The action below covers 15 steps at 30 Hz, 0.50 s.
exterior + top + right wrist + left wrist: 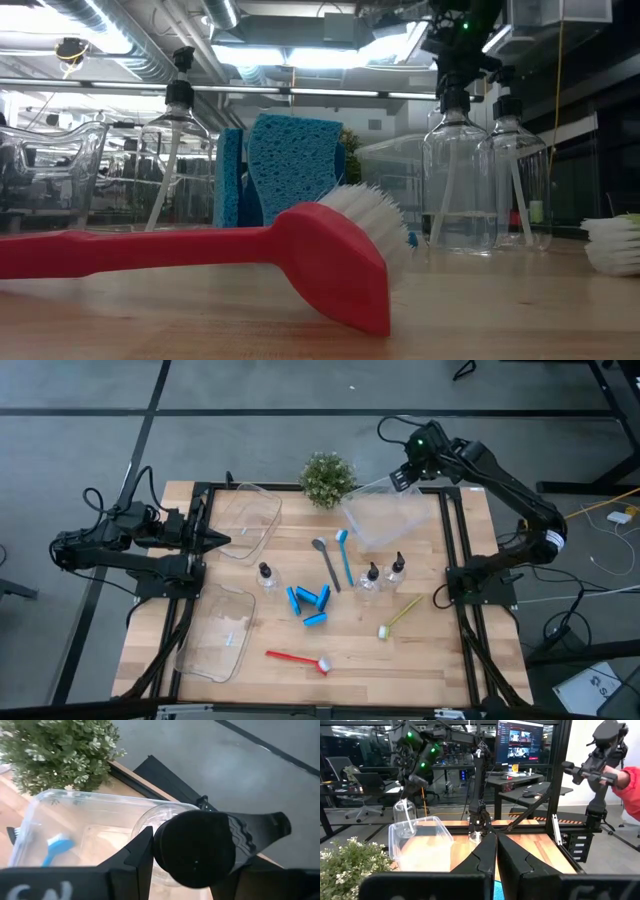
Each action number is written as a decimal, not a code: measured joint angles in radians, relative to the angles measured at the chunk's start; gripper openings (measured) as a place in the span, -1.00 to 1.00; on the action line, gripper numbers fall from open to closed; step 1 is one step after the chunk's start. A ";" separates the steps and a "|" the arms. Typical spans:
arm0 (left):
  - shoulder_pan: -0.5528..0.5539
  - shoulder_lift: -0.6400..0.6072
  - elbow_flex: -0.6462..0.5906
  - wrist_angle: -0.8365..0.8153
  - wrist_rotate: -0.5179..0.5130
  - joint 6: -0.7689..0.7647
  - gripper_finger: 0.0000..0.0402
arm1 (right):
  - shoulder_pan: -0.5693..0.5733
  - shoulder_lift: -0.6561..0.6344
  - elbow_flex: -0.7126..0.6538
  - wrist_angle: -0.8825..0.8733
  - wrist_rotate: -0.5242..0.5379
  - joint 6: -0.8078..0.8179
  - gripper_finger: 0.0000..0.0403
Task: Pick & Place Kitchen Sink Supplies
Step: Put the soap dispenser into the white bin
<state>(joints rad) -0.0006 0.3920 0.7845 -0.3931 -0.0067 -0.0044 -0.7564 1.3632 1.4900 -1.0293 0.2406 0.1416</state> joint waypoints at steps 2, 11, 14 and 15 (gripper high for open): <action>0.000 0.000 0.000 0.000 0.000 0.000 -0.95 | -0.007 0.000 -0.041 0.033 -0.006 -0.008 -0.31; 0.000 0.000 0.000 0.000 0.000 0.000 -0.95 | -0.029 0.000 -0.205 0.193 -0.061 -0.038 -0.31; 0.000 0.000 0.000 0.000 0.000 0.000 -0.96 | -0.032 0.000 -0.243 0.226 -0.059 -0.039 -0.30; 0.000 0.000 0.000 0.000 0.000 0.000 -0.96 | -0.032 0.000 -0.258 0.242 -0.059 -0.039 -0.28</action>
<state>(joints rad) -0.0002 0.3920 0.7845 -0.3929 -0.0067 -0.0044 -0.7887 1.3628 1.2321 -0.7877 0.1818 0.1030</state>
